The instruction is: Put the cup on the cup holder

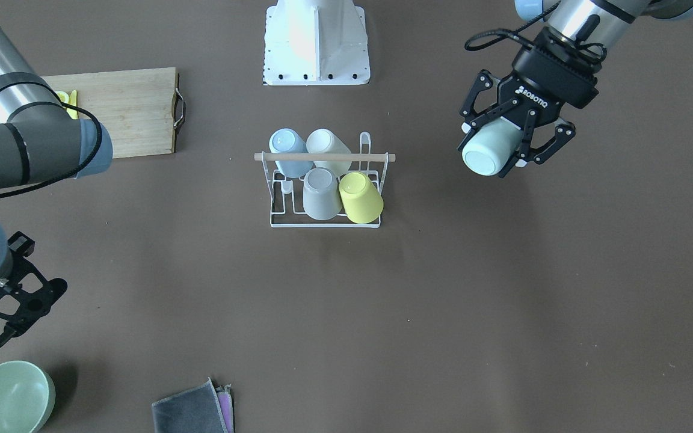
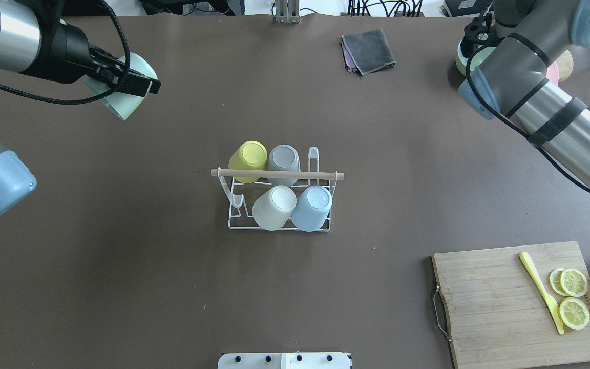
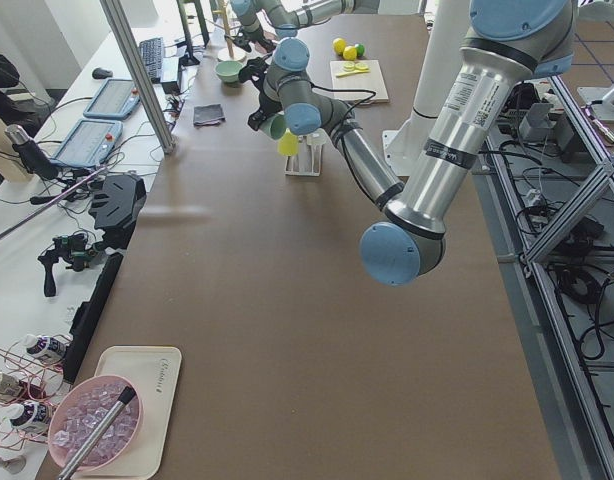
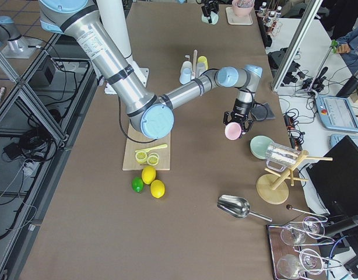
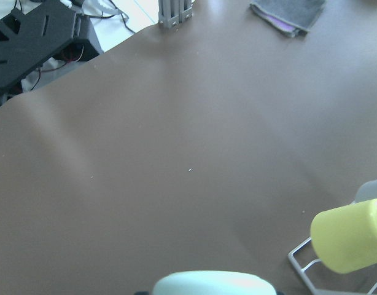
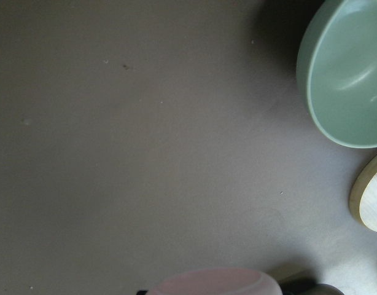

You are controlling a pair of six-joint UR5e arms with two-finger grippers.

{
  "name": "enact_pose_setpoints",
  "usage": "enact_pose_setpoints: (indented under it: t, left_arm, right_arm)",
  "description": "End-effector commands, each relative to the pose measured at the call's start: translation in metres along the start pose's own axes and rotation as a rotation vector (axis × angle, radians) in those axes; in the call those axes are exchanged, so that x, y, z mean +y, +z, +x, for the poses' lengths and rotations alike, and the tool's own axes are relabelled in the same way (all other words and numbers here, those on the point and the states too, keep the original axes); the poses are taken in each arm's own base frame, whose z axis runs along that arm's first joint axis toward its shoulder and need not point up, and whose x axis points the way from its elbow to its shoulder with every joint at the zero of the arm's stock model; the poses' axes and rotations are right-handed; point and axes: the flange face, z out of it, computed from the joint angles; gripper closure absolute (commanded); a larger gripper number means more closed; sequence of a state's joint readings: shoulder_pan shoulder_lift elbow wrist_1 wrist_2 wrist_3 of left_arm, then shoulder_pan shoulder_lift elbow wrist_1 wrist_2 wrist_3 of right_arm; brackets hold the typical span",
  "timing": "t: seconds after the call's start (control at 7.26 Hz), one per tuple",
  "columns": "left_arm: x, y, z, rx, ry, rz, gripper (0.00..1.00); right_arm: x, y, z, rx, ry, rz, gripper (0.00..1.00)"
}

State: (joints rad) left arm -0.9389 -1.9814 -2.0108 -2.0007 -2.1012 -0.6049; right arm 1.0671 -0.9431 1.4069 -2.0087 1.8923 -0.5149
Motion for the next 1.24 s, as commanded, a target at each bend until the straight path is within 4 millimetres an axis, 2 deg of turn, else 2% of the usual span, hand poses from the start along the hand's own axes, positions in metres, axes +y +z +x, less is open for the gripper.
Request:
enact_pose_setpoints:
  t: [0.0, 0.28, 0.41, 0.55, 0.69, 0.96, 1.1]
  left_arm:
    - [0.005, -0.004, 0.026, 0.119, 0.010, 0.084, 1.00]
    - [0.012, 0.011, 0.037, 0.187, 0.080, 0.182, 1.00]
    - [0.022, 0.021, 0.038, 0.204, 0.105, 0.251, 1.00]
    - [0.023, 0.029, 0.047, 0.224, 0.125, 0.320, 1.00]
    - [0.022, 0.025, 0.049, 0.221, 0.133, 0.379, 1.00]
    - [0.023, 0.014, 0.049, 0.238, 0.156, 0.479, 1.00]
    - [0.034, 0.026, 0.055, 0.217, 0.143, 0.500, 1.00]
  right_arm:
    - [0.041, -0.018, -0.011, -0.059, 0.030, 0.129, 1.00]
    - [0.067, -0.046, 0.008, -0.194, 0.092, 0.266, 1.00]
    - [0.085, -0.052, 0.020, -0.263, 0.127, 0.326, 1.00]
    - [0.078, -0.042, 0.016, -0.262, 0.114, 0.340, 1.00]
    - [0.080, -0.034, 0.014, -0.294, 0.129, 0.398, 1.00]
    - [0.092, -0.006, 0.011, -0.315, 0.076, 0.501, 1.00]
    - [0.092, -0.004, 0.007, -0.339, 0.047, 0.545, 1.00]
